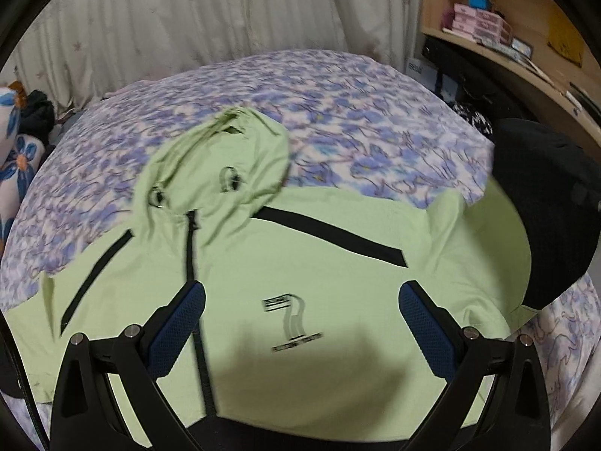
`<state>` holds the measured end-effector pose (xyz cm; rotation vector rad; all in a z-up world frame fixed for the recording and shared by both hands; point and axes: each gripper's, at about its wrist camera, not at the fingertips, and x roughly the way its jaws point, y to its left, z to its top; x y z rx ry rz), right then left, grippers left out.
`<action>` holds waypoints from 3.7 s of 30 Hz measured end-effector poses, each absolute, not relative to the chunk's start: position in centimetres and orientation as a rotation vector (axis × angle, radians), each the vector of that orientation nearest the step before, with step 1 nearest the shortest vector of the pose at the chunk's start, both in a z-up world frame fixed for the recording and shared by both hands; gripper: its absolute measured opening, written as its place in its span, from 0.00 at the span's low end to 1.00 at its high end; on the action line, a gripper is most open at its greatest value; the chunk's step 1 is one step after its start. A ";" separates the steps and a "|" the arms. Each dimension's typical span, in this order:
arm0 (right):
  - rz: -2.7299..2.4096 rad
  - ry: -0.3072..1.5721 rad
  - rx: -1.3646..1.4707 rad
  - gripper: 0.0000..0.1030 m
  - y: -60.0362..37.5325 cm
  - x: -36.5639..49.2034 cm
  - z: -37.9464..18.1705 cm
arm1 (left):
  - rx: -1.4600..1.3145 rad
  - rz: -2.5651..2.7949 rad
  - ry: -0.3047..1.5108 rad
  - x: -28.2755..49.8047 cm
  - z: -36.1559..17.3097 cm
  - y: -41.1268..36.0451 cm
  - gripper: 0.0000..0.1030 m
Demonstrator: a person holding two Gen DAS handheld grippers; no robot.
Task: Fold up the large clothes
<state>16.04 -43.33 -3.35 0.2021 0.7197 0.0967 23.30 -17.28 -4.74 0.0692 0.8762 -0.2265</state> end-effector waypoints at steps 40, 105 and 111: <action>0.169 0.901 0.273 0.61 -39.3 14.1 -9.5 | 0.019 -0.306 0.779 25.6 0.4 -13.2 0.12; -0.060 1.086 0.413 0.02 -42.5 33.3 -20.5 | 0.023 -0.115 1.089 34.1 -16.3 -1.0 0.15; -0.123 1.097 0.363 0.15 -42.0 32.2 -19.4 | 0.065 -0.097 1.091 33.9 -16.2 -1.7 0.16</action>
